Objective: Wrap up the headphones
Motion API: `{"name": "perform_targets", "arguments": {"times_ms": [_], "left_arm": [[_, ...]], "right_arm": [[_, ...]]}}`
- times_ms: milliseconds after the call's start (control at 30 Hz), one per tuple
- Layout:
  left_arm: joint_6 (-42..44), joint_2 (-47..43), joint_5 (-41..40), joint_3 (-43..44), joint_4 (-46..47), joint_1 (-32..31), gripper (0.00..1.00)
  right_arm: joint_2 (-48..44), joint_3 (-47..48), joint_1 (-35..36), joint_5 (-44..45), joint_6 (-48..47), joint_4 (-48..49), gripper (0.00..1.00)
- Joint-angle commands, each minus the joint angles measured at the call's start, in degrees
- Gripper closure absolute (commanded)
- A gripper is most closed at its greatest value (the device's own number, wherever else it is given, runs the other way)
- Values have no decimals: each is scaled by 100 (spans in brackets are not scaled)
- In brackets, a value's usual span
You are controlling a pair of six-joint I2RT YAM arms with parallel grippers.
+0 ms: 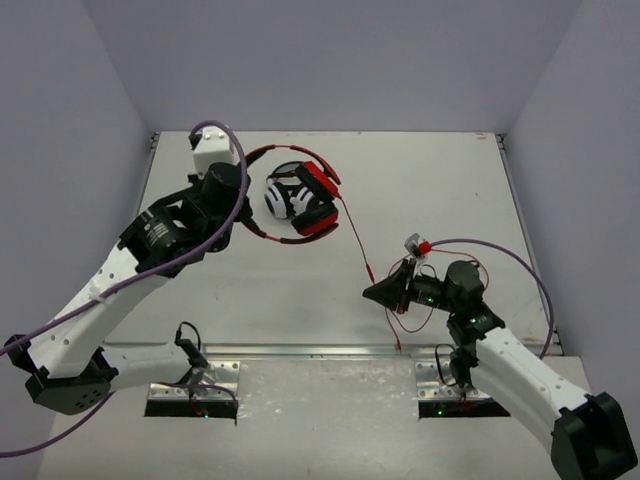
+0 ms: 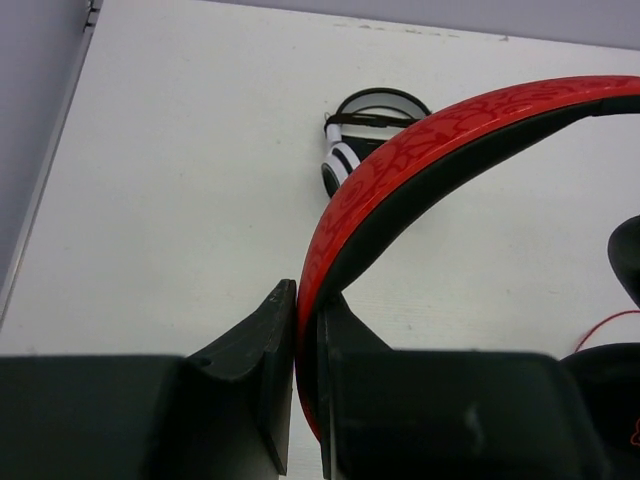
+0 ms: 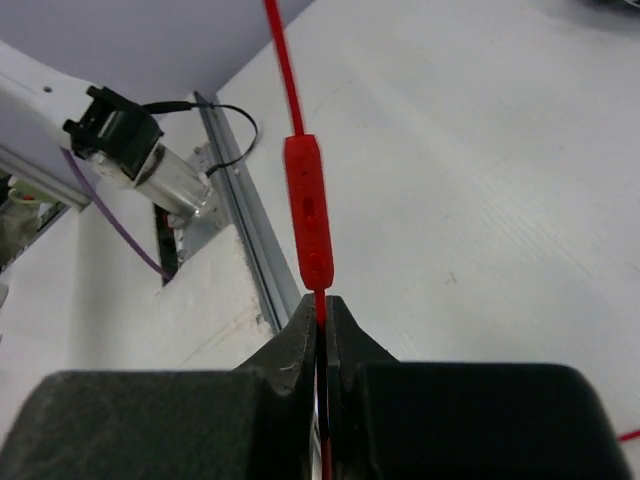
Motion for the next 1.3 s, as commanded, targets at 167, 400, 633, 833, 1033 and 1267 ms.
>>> {"name": "perform_targets", "arguments": {"times_ms": [167,400,633,833,1033,1267], "left_arm": [[1927,-22,-978,-1937,2342,35,100],[2782,663,408,-2283,2601,18,100],[3442,892,1938,-2652,2776,-490,99],[3575,937,2669,-2819,2794,-1361,100],[3601,551,2783,-2978,2838,-1642,100],[3584,119,2565,-3066,2838,-1916,100]], "right_arm": [[-871,1725,84,1919,-1349,-3516,99],[-214,3503,136,1780,-2253,-5125,99],[289,4576,733,2533,-2914,-6076,99],[509,4867,892,2641,-3125,-6032,99],[342,4445,884,3246,-3028,-5610,99],[394,4340,892,3792,-2932,-5312,99]]}}
